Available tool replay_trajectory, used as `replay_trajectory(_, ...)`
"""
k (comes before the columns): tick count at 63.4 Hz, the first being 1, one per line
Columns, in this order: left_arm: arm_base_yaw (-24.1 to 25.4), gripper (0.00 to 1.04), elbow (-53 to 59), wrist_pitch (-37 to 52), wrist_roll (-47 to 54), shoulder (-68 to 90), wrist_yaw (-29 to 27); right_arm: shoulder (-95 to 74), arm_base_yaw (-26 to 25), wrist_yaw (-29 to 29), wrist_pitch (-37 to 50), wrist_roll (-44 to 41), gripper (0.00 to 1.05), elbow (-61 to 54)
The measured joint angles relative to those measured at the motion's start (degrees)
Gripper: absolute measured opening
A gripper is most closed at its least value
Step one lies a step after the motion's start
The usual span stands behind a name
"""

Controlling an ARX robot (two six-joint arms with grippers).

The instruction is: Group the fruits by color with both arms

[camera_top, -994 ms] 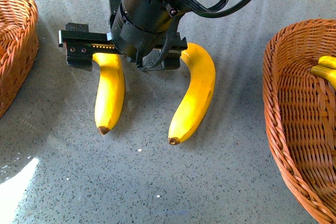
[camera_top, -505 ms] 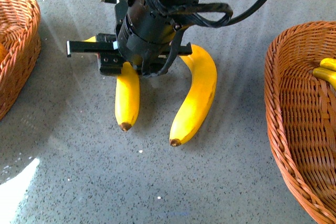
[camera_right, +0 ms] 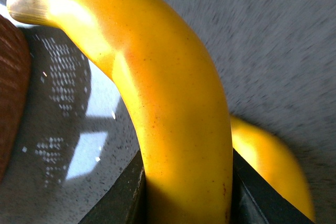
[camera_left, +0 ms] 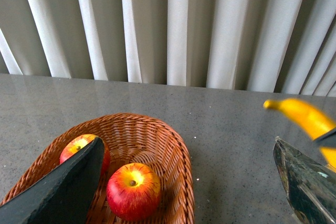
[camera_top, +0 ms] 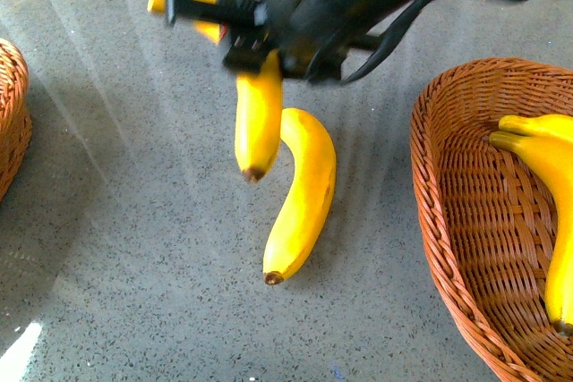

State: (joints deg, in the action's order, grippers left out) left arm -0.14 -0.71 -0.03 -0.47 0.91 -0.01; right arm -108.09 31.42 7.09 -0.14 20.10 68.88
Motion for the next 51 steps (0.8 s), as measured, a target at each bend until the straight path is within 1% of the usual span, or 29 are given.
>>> replay_trajectory(6, 0.00, 0.96, 0.00, 0.00, 0.00, 0.00, 0.00, 8.20, -4.59, 2.51, 0.85, -1.29, 0.29, -8.15)
replay_trajectory(12, 0.00, 0.96, 0.00, 0.00, 0.00, 0.00, 0.00, 12.98, -9.84, 6.19, 1.25, -0.50, 0.29, -16.06)
replay_trajectory(22, 0.00, 0.96, 0.00, 0.00, 0.00, 0.00, 0.00, 20.55, -17.55, 7.74, 4.79, 3.89, 0.28, -28.04)
replay_trajectory(35, 0.00, 0.96, 0.00, 0.00, 0.00, 0.00, 0.00, 23.82, -21.44, 7.10, 8.72, 9.86, 0.28, -39.17)
replay_trajectory(38, 0.00, 0.96, 0.00, 0.00, 0.00, 0.00, 0.00, 23.50, -21.94, 6.25, 9.44, 10.23, 0.28, -39.82)
replay_trajectory(39, 0.00, 0.96, 0.00, 0.00, 0.00, 0.00, 0.00, 23.26, -22.51, 4.57, 10.21, 10.40, 0.28, -40.15)
replay_trajectory(41, 0.00, 0.96, 0.00, 0.00, 0.00, 0.00, 0.00, 23.17, -23.06, 3.74, 10.67, 10.67, 0.28, -40.22)
replay_trajectory(46, 0.00, 0.96, 0.00, 0.00, 0.00, 0.00, 0.00, 22.80, -25.14, 2.23, 12.00, 11.06, 0.28, -40.26)
replay_trajectory(51, 0.00, 0.96, 0.00, 0.00, 0.00, 0.00, 0.02, 21.73, -25.94, 2.14, 12.17, 11.02, 0.28, -40.26)
